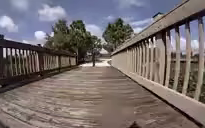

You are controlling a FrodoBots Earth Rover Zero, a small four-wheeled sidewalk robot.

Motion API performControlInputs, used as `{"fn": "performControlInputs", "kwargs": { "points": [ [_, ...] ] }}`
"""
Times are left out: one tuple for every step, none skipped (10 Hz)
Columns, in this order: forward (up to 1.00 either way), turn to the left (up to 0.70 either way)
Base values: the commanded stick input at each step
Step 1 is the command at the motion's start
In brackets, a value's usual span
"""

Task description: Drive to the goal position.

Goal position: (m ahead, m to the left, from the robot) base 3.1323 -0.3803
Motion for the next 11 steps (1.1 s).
{"fn": "performControlInputs", "kwargs": {
  "points": [
    [0.85, 0.0],
    [0.85, 0.0],
    [0.85, 0.0],
    [0.85, 0.0],
    [0.85, 0.0],
    [0.85, 0.0],
    [0.85, 0.0],
    [0.85, 0.0],
    [0.85, 0.0],
    [0.85, 0.0],
    [0.85, 0.0]
  ]
}}
